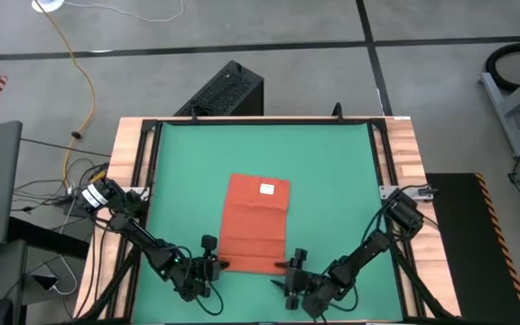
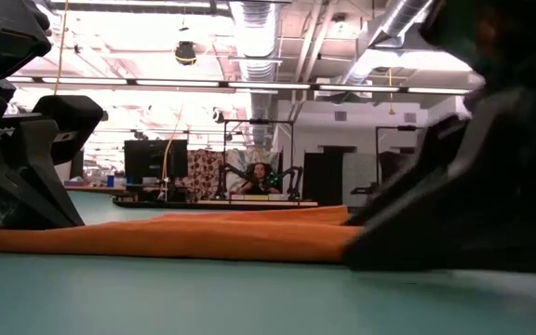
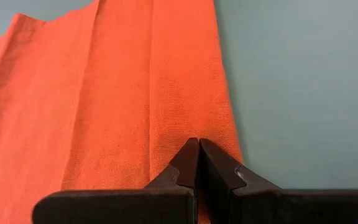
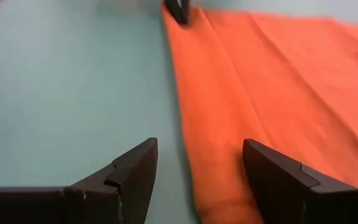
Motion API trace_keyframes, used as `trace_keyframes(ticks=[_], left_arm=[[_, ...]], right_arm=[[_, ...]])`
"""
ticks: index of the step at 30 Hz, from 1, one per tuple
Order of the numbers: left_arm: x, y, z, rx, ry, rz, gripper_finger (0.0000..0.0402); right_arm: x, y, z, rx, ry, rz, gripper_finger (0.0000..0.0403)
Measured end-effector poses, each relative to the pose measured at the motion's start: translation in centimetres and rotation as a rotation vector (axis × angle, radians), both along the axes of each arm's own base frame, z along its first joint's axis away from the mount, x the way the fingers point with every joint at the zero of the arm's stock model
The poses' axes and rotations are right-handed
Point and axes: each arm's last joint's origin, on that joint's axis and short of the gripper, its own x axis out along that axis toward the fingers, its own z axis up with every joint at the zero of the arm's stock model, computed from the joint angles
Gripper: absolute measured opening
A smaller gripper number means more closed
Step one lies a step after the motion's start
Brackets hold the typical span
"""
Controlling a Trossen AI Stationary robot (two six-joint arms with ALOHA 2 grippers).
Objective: Roll towel
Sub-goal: Roll the orange towel
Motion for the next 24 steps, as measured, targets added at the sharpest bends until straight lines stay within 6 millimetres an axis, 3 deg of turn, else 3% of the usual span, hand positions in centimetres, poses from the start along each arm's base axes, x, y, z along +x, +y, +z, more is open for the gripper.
trace_keyframes(ticks=[13,17,24], left_arm=[[0.0,0.0,0.0,0.013,0.004,-0.01,0.0],[0.0,0.0,0.0,0.013,0.003,-0.01,0.0],[0.0,0.0,0.1,0.012,0.005,-0.018,0.0]], right_arm=[[0.1,-0.7,-4.6,0.14,0.029,-0.146,0.0246],[0.2,-1.2,-4.8,0.178,0.04,-0.186,0.0191],[-0.2,-1.0,-5.0,0.181,0.037,-0.194,0.0051]])
